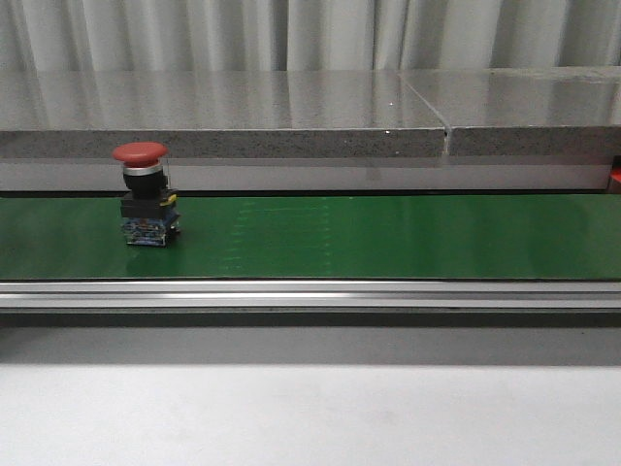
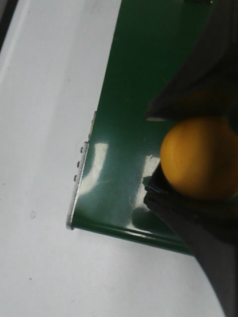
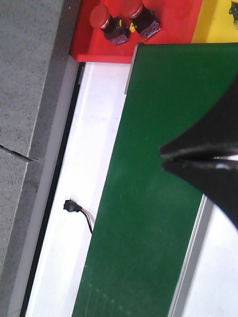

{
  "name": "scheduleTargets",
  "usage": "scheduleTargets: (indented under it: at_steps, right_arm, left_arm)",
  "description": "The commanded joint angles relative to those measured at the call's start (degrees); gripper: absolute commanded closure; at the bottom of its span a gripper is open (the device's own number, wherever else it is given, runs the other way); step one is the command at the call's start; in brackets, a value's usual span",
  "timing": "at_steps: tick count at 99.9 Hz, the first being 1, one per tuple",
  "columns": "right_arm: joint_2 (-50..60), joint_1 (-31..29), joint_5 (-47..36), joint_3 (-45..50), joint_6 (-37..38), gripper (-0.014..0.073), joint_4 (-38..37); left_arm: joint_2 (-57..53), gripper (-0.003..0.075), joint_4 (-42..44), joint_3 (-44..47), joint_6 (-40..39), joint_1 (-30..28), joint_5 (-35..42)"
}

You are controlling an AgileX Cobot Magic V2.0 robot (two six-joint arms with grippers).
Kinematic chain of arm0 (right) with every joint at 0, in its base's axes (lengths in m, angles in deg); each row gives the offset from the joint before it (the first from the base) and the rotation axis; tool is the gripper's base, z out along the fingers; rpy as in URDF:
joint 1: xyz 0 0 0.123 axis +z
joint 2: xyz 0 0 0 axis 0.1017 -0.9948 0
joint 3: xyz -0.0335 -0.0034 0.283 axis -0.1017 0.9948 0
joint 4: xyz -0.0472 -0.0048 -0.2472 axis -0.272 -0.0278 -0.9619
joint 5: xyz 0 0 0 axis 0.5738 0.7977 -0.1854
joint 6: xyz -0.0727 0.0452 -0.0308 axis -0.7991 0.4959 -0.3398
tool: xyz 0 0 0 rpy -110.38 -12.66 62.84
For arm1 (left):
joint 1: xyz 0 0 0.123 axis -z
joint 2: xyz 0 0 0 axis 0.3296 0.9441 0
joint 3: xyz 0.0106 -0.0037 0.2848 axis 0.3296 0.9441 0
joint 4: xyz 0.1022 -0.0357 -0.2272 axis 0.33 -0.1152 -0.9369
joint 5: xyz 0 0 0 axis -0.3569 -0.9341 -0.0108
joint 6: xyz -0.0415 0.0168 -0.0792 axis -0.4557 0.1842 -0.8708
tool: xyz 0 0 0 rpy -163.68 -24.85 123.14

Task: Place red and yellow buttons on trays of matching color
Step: 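Grasp the yellow button with the left gripper and lower it onto the belt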

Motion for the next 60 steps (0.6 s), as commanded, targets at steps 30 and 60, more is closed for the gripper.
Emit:
scheduleTargets:
  at_steps: [30, 60]
  right_arm:
    - [0.26, -0.06, -3.45, -1.50, -0.53, 0.0662, 0.55]
    - [0.26, -0.06, -3.45, -1.50, -0.53, 0.0662, 0.55]
  left_arm:
    - [-2.23, 0.0736, -1.61, 5.14, 0.18, 1.48, 7.89]
    - [-1.01, 0.0197, -3.07, 5.14, 2.77, 1.48, 7.41]
